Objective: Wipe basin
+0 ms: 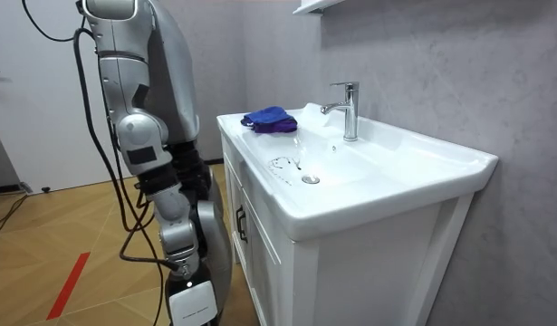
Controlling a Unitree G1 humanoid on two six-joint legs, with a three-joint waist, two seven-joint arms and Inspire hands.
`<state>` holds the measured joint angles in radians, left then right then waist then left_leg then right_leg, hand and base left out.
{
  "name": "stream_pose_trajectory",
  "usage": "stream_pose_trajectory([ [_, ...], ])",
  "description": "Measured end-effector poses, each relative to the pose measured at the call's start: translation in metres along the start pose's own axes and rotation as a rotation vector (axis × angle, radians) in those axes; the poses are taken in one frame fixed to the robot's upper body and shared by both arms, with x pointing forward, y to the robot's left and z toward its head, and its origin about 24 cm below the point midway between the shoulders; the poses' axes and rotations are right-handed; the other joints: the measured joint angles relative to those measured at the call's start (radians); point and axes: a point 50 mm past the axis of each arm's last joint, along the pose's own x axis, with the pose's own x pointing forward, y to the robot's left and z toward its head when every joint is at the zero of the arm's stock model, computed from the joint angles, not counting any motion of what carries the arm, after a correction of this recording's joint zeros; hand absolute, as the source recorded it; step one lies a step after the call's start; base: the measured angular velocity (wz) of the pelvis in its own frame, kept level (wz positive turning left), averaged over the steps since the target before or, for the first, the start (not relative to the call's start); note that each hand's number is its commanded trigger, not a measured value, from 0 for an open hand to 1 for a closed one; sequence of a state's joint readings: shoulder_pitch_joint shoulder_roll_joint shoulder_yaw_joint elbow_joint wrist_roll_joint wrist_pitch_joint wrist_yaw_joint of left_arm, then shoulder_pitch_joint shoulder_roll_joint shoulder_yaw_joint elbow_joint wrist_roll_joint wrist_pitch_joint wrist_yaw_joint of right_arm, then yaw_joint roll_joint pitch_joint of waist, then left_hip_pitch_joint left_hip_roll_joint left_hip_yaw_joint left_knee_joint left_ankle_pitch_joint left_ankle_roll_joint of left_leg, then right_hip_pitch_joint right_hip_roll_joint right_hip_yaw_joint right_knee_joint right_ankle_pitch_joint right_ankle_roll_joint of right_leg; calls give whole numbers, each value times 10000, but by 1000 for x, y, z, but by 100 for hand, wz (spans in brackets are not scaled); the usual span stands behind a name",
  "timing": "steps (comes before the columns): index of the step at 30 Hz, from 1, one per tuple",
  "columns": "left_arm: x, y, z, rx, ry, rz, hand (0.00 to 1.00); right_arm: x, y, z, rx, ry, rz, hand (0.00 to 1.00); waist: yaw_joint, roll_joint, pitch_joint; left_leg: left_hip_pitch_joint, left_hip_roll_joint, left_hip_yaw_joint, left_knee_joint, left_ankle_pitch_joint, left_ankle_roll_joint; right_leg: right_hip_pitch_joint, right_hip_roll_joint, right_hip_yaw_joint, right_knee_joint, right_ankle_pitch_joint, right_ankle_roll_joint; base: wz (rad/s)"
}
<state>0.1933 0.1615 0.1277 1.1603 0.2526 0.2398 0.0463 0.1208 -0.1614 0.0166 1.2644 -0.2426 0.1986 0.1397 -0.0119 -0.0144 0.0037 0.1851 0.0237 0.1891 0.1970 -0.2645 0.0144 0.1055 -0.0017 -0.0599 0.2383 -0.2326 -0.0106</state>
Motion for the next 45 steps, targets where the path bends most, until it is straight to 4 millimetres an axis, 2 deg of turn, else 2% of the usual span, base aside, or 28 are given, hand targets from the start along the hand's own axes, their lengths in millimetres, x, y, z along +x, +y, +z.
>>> stream_pose_trajectory([
  [6, 0, -5, -1, -1273, 131, 270, 0, 0, 0, -1, -17, 64, 66, 0, 138, 30, -3, -6, -1, -12, -32, -1, -1, -1, 0, -22, -4, 0, 0, 0],
  [9, 0, -6, -8, -1873, 351, 351, 0, 0, 0, 0, 0, 31, 47, 0, 202, 42, -9, -25, -1, -42, -42, -1, -1, 2, -1, -38, -10, 0, 0, 2],
  [19, -1, -5, -26, -2887, 955, 858, 0, 0, -2, 3, 95, -39, -32, 0, 222, 76, -15, -145, -57, -414, 37, 1, 2, 150, -129, -443, -79, -12, 20, 11],
  [22, -1, -4, -27, -3182, 1015, 1047, 0, -1, -2, 5, 80, -69, -29, 0, 231, 83, -21, -137, -118, -568, 41, 2, 3, 219, -137, -557, -160, -14, 25, 14],
  [25, -2, 0, -31, -3517, 1159, 1441, 0, -1, -4, 5, 13, -45, -50, 0, 471, 77, -20, -100, -116, -611, 45, 3, 5, 254, -143, -613, -162, -14, 24, 3],
  [27, -2, 4, -32, -3937, 1227, 1727, 0, -1, -5, 4, 12, -3, -50, 0, 495, 61, -18, -106, -138, -720, 46, 3, 5, 324, -159, -715, -168, -29, 30, 14],
  [29, -2, 10, -27, -4502, 1135, 2051, 0, -1, -6, 6, -11, -13, -86, 0, 503, 62, -21, -82, -162, -826, 47, 3, 6, 333, -174, -777, -157, -57, 38, 14],
  [33, -3, 23, -17, -5189, 765, 3057, 0, -1, -7, 5, -13, 5, -163, 0, 737, 87, -30, -111, -156, -932, 7, 4, 4, 318, -158, -852, -164, -75, 20, 5],
  [35, -4, 26, -11, -5266, 511, 3386, 0, -1, -9, 6, -19, -26, -272, 0, 747, 82, -28, -183, -165, -1025, 4, 7, -1, 319, -161, -950, -175, -77, 17, 12],
  [37, -6, 32, -4, -5373, 173, 3811, 0, -1, -11, 7, -28, -129, -424, 0, 755, 143, -69, -230, -160, -1106, 13, 17, -17, 328, -168, -1121, -171, -76, 15, 9],
  [39, -7, 38, 2, -5593, -144, 4105, 0, -2, -16, 7, 59, -222, -519, 0, 773, 144, -72, -277, -156, -1140, 33, 23, -28, 299, -203, -1225, -171, -76, 13, 8],
  [41, -9, 45, 9, -5896, -495, 4461, 0, -3, -21, 9, 205, -418, -667, 0, 771, 172, -100, -353, -158, -1155, 62, 33, -38, 221, -263, -1264, -158, -78, 11, 3],
  [45, -17, 60, 26, -6319, -1415, 5426, 0, -5, -29, 12, 558, -758, -883, 0, 789, 202, -109, -372, -169, -1164, 61, 48, -41, 202, -258, -1314, -166, -77, 11, 0],
])
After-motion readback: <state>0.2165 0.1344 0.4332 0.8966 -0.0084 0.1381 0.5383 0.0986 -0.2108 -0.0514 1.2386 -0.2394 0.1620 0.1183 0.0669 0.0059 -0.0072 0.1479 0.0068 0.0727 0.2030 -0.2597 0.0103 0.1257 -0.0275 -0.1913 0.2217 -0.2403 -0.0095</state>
